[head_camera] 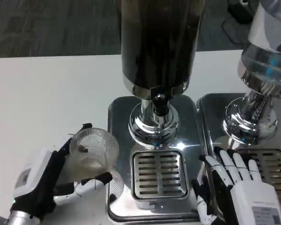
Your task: Grasp the cup under the faucet to collect the drink, then remove the cup.
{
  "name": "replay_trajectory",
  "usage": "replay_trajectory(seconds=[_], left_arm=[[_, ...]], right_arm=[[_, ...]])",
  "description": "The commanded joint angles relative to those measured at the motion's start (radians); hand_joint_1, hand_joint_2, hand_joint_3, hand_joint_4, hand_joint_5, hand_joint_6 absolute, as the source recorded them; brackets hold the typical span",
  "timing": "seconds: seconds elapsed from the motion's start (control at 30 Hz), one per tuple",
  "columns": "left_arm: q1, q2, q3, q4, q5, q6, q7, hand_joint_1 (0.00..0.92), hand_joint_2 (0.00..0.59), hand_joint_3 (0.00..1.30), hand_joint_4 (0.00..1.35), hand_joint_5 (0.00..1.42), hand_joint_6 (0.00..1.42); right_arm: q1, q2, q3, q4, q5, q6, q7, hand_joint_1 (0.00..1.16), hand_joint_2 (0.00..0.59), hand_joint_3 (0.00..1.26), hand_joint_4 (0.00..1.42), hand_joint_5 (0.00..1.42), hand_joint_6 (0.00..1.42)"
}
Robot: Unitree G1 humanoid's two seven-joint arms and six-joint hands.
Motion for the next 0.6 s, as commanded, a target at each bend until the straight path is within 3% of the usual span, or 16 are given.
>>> replay_trajectory(seconds=[0.03, 0.27, 0.6], left_arm=[[0.012, 0.005, -0.004, -0.024, 0.041, -0.012, 0.095, 0.481, 0.133, 0.22, 0.25, 0.45, 0.31], [0.017, 0.002, -0.012, -0.028, 0.084, -0.005, 0.203, 0.492, 0.158, 0.28, 0.31, 0.51, 0.38], [0.005, -0.002, -0.034, -0.013, 0.094, 0.007, 0.227, 0.501, 0.181, 0.30, 0.34, 0.55, 0.41]], right_arm=[[-0.005, -0.008, -0.003, -0.010, 0.007, -0.001, 0.005, 0.39, 0.568, 0.23, 0.09, 0.07, 0.03], [-0.009, -0.017, -0.007, -0.010, 0.014, -0.006, 0.009, 0.38, 0.559, 0.23, 0.09, 0.07, 0.04], [-0.010, -0.021, -0.010, -0.008, 0.029, -0.006, 0.004, 0.38, 0.558, 0.23, 0.09, 0.07, 0.05]])
